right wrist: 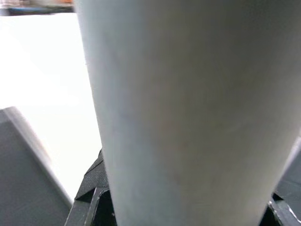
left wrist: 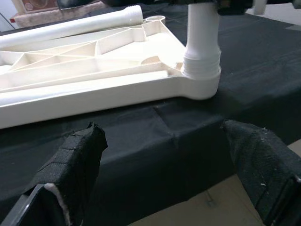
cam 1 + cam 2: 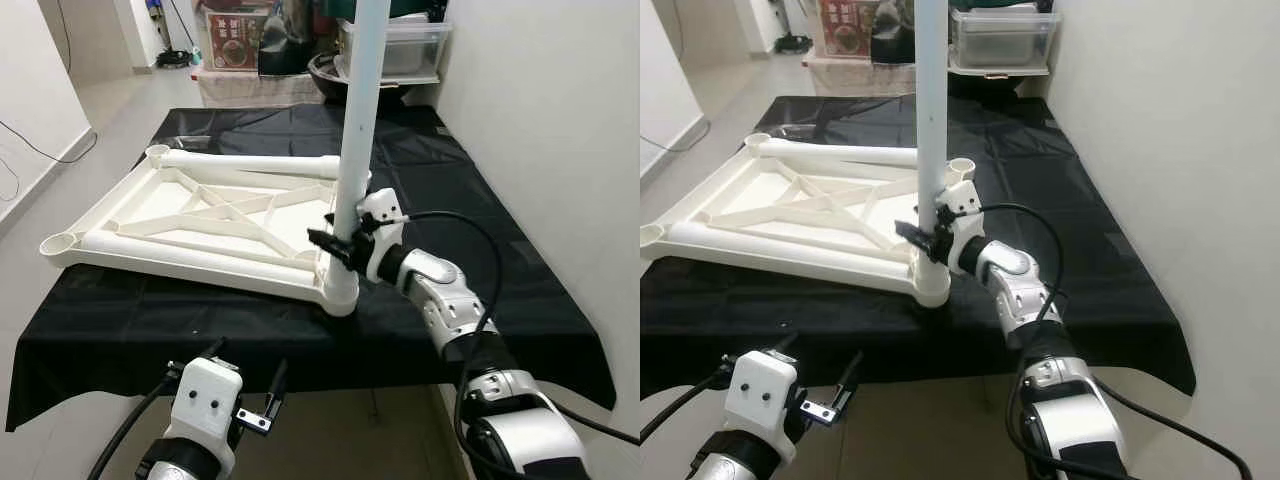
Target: Building children table
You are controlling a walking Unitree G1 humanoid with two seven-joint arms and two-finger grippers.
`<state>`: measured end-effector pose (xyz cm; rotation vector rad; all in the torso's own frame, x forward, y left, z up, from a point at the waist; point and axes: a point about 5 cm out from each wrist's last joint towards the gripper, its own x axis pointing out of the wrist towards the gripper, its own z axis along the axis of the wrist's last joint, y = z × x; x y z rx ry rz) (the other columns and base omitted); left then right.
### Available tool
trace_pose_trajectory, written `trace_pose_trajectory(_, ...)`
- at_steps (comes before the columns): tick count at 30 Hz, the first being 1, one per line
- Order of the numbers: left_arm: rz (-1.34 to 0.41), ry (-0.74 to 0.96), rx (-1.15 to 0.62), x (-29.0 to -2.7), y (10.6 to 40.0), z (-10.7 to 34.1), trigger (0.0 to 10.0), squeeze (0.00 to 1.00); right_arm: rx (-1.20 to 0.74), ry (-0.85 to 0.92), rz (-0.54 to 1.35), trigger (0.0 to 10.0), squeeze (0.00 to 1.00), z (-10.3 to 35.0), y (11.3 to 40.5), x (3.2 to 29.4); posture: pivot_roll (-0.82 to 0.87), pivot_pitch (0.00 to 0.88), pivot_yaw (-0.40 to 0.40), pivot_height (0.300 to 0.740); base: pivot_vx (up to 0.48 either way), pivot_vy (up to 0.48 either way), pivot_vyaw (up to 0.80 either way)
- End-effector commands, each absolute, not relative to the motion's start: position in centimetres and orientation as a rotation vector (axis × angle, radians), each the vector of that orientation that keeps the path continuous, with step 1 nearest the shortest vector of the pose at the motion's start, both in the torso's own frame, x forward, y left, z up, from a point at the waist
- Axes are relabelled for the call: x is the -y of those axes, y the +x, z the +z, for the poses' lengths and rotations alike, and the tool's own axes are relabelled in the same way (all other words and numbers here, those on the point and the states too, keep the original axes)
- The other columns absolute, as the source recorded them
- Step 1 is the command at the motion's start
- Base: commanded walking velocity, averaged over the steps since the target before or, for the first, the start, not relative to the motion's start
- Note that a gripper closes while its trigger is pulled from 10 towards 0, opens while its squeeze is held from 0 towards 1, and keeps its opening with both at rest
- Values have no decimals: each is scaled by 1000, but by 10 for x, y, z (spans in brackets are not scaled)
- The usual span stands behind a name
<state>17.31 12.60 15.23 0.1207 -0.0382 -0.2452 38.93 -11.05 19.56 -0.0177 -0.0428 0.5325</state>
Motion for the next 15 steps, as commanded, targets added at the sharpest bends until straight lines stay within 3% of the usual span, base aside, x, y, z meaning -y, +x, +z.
trace_pose_trajectory(1,-240,132,38,-126,172,151,10000,0,-72,28,309,0,0,176,394,132,85,115,-31,740,0,0,0)
trace_pose_trajectory(2,-242,131,38,-126,172,151,10000,0,-66,26,189,0,0,177,395,136,84,113,-34,740,0,0,0)
trace_pose_trajectory(3,-242,131,38,-126,172,151,10000,0,-66,26,189,0,0,177,395,136,84,113,-34,740,0,0,0)
trace_pose_trajectory(5,-248,134,37,-125,172,150,10000,0,-41,57,-74,0,0,180,395,132,82,111,-33,740,0,0,0)
trace_pose_trajectory(10,-251,132,42,-123,173,151,10000,0,-33,137,-258,0,0,183,390,110,92,107,-44,740,0,0,0)
trace_pose_trajectory(15,-254,133,41,-122,172,151,10000,0,-64,191,-294,0,0,181,387,92,103,104,-46,740,0,0,0)
